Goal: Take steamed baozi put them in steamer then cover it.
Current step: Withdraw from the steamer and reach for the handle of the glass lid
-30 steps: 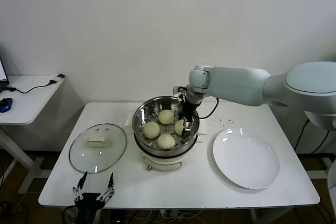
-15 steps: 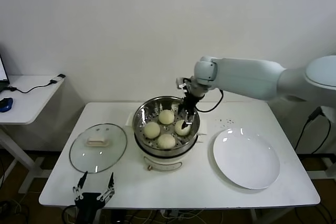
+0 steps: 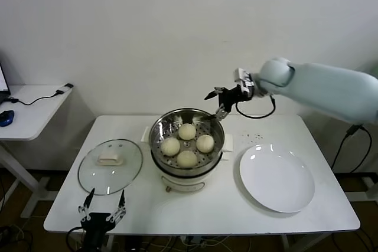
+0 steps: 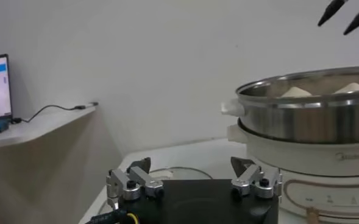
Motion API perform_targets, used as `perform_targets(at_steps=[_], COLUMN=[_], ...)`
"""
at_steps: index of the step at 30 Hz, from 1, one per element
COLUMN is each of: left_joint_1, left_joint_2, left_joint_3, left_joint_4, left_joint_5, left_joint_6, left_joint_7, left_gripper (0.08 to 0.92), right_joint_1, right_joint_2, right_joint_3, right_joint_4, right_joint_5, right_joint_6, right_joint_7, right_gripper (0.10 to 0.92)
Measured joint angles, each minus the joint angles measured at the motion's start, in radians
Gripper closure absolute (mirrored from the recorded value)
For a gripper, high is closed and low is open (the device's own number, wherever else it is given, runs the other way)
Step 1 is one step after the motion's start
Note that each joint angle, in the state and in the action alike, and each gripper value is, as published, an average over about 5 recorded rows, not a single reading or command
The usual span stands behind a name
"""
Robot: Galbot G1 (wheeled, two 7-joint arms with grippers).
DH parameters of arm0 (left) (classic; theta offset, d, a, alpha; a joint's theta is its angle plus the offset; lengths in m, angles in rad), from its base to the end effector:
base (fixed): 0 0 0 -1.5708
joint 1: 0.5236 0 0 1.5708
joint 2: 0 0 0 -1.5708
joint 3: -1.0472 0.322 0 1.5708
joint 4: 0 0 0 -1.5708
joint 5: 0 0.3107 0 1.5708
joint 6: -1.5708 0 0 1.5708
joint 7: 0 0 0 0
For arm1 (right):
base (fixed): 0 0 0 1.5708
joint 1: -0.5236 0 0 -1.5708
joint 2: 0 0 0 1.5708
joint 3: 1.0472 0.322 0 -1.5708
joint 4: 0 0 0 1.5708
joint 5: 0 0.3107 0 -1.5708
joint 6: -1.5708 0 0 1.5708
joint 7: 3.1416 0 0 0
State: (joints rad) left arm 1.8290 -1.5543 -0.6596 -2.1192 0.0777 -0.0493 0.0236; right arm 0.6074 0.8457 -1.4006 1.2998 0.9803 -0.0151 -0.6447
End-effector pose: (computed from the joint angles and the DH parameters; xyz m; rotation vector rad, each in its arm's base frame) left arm 0.0741 0.0386 -0.2982 0.0890 -2.9407 -0.2575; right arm 0.4965 -0.0585 -0.0623 1.5947 -2.1264 1.0036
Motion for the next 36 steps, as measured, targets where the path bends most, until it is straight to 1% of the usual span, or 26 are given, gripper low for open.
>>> perform_targets(at_steps=[7,15,20,24,30,36], left_joint_1=[0.005,0.002,-0.011,-0.022,-0.066,-0.133], left_joint_2=[-0.014,-0.023,-0.018,-0.01,0.011,0.037], left_joint_3=[-0.008,-0.026,-0.044,-0.06,-0.08,-0.078], left_joint_4=[-0.014,-0.046,-0.056,-0.056,-0.022,0.061], left_joint_5=[0.043,0.133,0.232,0.36,0.672,1.002], left_joint_6=[-0.003,-0.002,-0.005,-0.013,-0.033,-0.048], left_joint_7=[0.007,0.015,0.014,0.013,-0.016,-0.057], left_gripper=[0.177,0.177,0.177,0.177,0.177,0.177], right_joint_1=[-0.334,-0.767,-1.048,-1.249,-1.503,-1.694], right_joint_2=[-0.155,-0.223,-0.206,-0.176,-0.112,-0.04], right_joint_3=[0.352,0.796,1.085,1.288,1.536,1.719], right_joint_4=[0.127,0.242,0.305,0.348,0.386,0.39], right_joint_5=[0.005,-0.031,-0.071,-0.108,-0.174,-0.241], right_joint_6=[0.089,0.141,0.142,0.131,0.12,0.123], right_joint_7=[0.2,0.349,0.401,0.426,0.441,0.441], right_gripper=[0.203,0.203,0.203,0.203,0.203,0.203])
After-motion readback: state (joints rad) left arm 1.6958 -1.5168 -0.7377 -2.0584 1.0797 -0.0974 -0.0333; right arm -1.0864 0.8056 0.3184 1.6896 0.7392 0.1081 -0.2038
